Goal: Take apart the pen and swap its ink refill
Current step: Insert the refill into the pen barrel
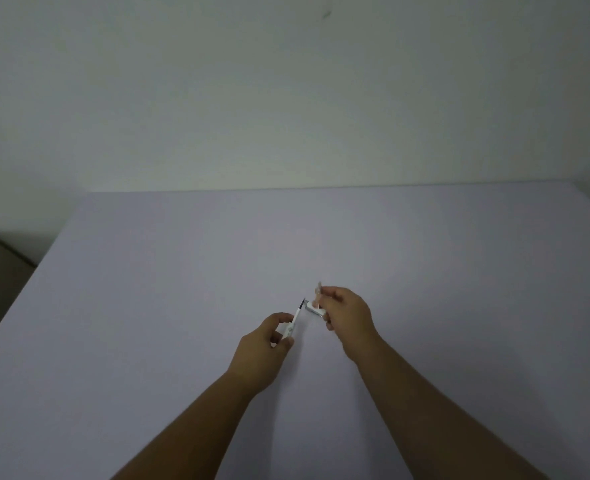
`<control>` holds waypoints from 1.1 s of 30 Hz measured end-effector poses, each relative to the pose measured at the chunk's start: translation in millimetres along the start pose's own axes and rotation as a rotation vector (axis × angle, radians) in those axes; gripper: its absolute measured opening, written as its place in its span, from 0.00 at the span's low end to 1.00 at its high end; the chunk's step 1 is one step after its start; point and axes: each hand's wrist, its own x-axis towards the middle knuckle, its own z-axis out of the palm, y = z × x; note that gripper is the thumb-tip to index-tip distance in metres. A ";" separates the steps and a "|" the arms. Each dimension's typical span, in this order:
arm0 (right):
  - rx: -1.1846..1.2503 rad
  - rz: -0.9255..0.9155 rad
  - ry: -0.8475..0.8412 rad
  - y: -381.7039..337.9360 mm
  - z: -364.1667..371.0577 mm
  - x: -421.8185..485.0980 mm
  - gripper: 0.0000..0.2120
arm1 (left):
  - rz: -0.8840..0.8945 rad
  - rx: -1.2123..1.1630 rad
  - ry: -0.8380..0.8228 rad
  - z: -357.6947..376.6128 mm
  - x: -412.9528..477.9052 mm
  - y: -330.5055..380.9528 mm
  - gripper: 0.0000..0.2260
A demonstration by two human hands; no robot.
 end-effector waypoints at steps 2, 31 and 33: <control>0.167 0.042 0.008 -11.2 -1.2 -2.9 0.04 | 0.013 0.029 -0.008 0.5 -0.9 3.9 0.13; -0.024 -0.016 -0.261 -20.8 -8.3 -25.1 0.05 | -0.022 -0.056 0.109 0.5 -4.9 18.9 0.09; -0.039 0.003 -0.265 -21.6 -9.8 -24.2 0.02 | -0.019 -0.069 0.118 0.3 -5.7 19.2 0.09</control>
